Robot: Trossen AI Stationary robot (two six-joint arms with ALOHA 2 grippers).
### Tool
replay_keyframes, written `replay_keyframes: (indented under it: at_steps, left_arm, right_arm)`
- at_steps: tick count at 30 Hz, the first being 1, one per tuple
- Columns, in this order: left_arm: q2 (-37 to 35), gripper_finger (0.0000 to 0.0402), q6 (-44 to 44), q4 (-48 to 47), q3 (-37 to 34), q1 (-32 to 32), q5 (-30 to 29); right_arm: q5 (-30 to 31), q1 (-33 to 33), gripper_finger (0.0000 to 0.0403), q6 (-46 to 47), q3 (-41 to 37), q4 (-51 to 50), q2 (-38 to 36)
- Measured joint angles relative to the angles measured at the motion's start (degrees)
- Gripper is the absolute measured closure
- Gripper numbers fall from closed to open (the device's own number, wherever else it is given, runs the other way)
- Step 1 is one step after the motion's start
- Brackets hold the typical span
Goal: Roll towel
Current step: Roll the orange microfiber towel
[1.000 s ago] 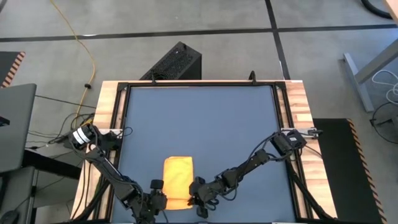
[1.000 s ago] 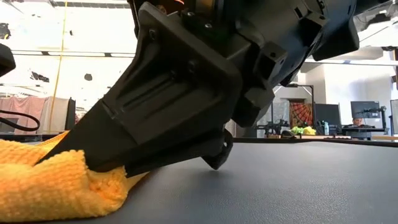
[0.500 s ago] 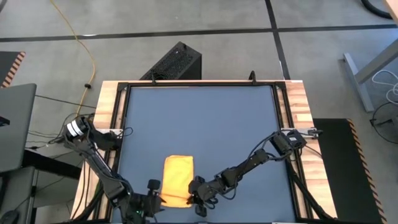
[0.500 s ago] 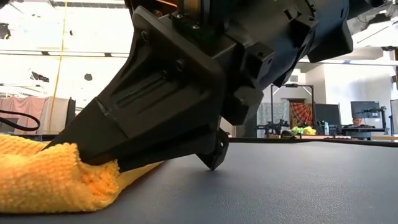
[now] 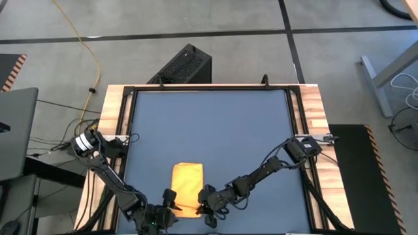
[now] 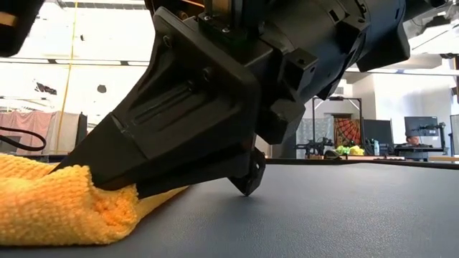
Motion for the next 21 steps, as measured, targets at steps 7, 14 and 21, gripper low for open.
replay_keyframes:
  at_steps: [7, 14, 21]
  left_arm:
    - [0.11, 0.0189, -5.19, -4.07, 0.00, -0.12, 2.80]
    - [1.67, 0.0189, -8.30, -5.84, 0.00, -0.10, 0.90]
    - [4.74, 0.0189, -10.61, -4.39, 0.04, -0.23, 1.07]
  right_arm:
    - [0.14, 0.02, 0.0377, 0.14, 0.00, 0.03, 0.00]
    - [0.23, 0.00, 0.0377, 0.59, 0.00, 0.04, 0.00]
    - [1.60, 0.02, 0.0377, 1.42, 0.02, -0.23, 0.00]
